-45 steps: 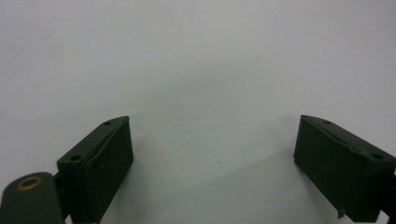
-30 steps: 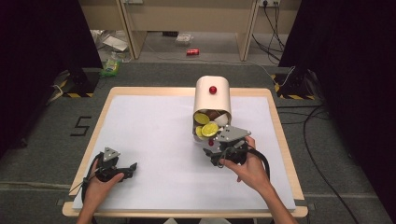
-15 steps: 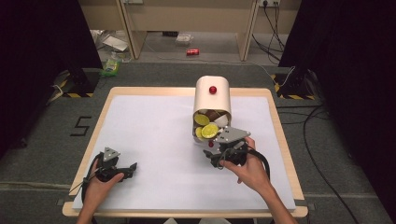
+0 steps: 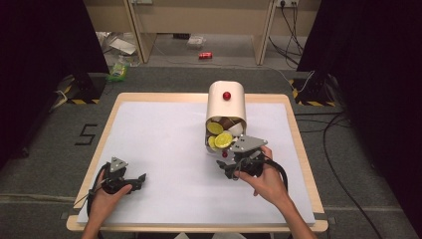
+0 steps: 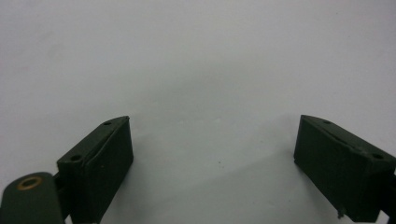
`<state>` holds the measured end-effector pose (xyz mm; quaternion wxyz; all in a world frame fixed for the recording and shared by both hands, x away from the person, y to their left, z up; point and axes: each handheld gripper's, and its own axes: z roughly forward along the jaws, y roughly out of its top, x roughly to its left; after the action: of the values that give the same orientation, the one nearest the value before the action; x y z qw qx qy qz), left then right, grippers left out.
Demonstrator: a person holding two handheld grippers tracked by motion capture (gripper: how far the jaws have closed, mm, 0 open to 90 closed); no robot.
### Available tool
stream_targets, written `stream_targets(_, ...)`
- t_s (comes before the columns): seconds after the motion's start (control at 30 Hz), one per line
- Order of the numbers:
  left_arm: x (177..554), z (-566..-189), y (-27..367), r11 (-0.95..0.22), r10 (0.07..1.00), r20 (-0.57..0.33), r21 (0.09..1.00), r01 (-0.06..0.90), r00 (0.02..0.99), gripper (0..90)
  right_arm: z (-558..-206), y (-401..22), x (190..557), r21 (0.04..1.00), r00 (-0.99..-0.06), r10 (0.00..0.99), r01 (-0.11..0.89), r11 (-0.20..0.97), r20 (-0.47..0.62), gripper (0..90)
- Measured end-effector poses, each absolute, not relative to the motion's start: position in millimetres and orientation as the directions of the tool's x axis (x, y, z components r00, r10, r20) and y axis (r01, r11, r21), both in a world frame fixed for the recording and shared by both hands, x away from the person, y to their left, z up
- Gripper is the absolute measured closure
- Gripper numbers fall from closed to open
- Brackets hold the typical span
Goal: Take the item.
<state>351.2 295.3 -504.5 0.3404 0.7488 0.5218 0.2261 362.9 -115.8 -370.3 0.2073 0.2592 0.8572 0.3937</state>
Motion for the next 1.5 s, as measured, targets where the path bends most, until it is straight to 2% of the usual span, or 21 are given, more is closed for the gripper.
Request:
stream_targets(0.6, 351.2, -504.5, 295.3, -0.224, 0.935, -0.017, 0.746, 0.628, 0.353, 10.9, -368.9, -119.5, 366.8, 0.797, -0.775, 0.621, 0.298, 0.526, -0.12, 25.7)
stream_targets(1.5, 351.1, -504.5, 295.2, -0.223, 0.936, -0.018, 0.746, 0.628, 0.353, 11.0, -365.1, -117.4, 359.5, 0.767, -0.789, 0.598, 0.297, 0.569, -0.138, 28.3)
